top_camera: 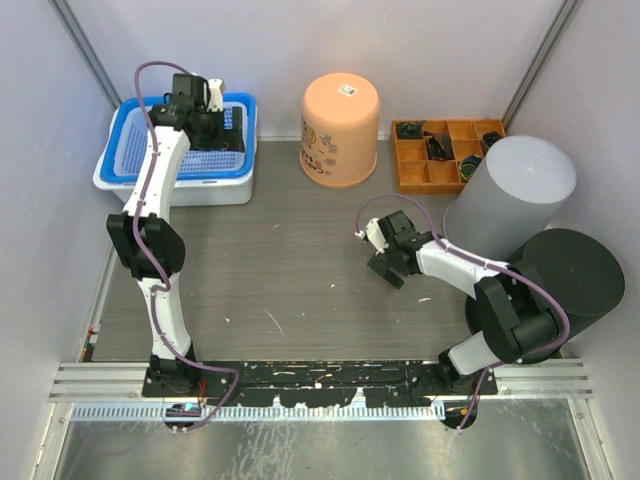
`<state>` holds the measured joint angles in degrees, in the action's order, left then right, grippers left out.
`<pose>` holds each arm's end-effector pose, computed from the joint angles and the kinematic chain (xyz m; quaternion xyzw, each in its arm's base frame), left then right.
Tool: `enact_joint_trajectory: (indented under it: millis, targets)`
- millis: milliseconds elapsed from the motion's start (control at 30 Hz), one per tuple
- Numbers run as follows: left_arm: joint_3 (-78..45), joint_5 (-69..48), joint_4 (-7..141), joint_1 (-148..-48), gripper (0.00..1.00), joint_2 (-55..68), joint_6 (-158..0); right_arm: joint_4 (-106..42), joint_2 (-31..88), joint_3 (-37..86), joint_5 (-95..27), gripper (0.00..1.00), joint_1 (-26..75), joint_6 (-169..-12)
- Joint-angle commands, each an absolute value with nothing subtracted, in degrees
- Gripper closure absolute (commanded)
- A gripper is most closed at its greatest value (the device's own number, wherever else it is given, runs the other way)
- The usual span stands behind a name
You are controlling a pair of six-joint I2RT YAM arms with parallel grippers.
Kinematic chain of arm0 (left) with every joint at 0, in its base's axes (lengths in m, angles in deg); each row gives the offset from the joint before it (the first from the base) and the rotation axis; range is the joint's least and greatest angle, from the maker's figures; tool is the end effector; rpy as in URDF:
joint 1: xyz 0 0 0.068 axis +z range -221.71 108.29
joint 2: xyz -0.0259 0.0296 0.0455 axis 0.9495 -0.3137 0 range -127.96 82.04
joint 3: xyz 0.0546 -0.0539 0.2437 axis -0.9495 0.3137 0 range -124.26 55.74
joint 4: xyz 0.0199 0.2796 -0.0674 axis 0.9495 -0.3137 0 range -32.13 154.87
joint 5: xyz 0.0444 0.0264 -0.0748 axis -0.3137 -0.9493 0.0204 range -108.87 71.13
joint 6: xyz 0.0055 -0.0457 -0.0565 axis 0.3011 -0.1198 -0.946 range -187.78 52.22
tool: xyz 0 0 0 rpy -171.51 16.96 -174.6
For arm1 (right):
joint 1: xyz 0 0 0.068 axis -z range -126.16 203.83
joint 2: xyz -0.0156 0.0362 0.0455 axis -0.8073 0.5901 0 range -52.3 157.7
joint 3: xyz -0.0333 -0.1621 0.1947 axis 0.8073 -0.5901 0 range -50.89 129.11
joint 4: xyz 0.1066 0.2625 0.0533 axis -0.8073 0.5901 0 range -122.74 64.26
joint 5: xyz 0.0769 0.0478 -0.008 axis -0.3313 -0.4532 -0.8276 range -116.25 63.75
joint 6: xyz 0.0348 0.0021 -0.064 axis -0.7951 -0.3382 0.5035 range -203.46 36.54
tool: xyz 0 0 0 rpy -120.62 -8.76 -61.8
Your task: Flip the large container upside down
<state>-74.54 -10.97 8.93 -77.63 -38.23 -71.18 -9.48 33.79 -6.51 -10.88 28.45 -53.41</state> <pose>0.4926 -0.0593 0.3363 0.0461 0.9240 -0.0941 0.3679 0.2809 0.1156 0.1020 -0.4243 0.8699 -0.1392 0.2093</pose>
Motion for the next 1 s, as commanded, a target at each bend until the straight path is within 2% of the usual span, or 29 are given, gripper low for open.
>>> enact_joint_trajectory:
  millis: [0,833,967]
  targets:
    - [-74.19,-12.7,12.5,-77.25,0.01,-38.58,-69.86,-9.12,39.08,-9.84,-15.3,0.0,28.74,-55.59]
    - [-70.19,-15.3,15.5,-77.25,0.01,-42.65,-69.19,-9.06,40.34,-9.78,-15.22,0.0,28.72,-55.53]
    - [-71.78,-19.23,13.55,-78.99,0.01,-44.37,-67.73,-8.97,40.45,-9.54,-15.36,0.0,28.73,-55.51]
